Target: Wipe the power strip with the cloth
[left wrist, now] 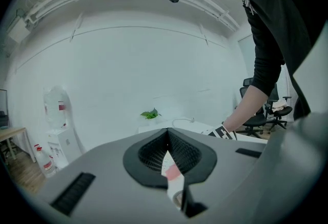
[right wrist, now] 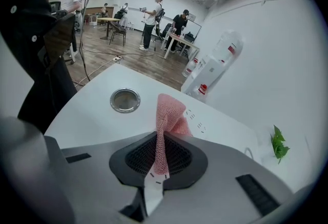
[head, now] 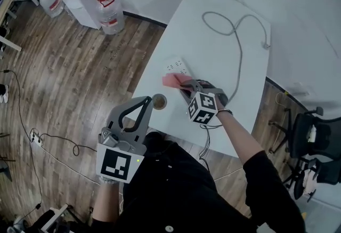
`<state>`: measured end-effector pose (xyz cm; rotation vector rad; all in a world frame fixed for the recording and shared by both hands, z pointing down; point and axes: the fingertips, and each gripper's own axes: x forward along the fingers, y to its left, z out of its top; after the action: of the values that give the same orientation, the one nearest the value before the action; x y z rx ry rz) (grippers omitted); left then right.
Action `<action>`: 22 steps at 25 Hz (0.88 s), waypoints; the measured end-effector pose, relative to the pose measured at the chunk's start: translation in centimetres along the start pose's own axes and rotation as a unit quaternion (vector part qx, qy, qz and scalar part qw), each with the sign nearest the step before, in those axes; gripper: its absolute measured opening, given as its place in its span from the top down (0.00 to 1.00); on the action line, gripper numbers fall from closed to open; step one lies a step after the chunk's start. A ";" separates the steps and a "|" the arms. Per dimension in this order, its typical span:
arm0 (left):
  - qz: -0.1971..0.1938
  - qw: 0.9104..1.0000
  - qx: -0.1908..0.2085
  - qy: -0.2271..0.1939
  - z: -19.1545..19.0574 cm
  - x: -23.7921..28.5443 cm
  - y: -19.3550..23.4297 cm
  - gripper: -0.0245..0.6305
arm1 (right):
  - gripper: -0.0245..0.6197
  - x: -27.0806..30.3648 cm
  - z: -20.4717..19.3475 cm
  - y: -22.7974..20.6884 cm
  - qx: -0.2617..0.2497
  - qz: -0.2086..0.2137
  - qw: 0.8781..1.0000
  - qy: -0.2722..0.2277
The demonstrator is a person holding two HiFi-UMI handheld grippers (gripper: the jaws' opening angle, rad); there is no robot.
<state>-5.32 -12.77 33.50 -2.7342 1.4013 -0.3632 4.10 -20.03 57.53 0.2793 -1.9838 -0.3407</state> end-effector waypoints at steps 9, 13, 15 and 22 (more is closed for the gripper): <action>-0.033 0.999 0.005 -0.007 0.7 1.4 -1.7 0.94 | 0.89 -2.8 -1.7 4.4 0.012 0.008 1.000 0.005; -0.049 0.999 0.010 -0.010 1.0 2.2 -2.6 0.94 | 0.89 -3.8 -2.6 6.0 0.026 0.007 1.000 0.008; -0.054 0.998 0.009 -0.011 1.1 2.5 -2.9 0.94 | 0.89 -4.2 -3.0 6.7 0.033 0.007 0.999 0.011; -0.069 0.997 0.010 -0.014 1.4 3.3 -4.0 0.94 | 0.89 -5.4 -4.6 8.5 0.068 0.007 0.998 0.019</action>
<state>0.07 -13.20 33.31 -2.8174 1.1987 -0.3415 10.17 -10.83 57.94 0.3545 -1.9742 -0.1906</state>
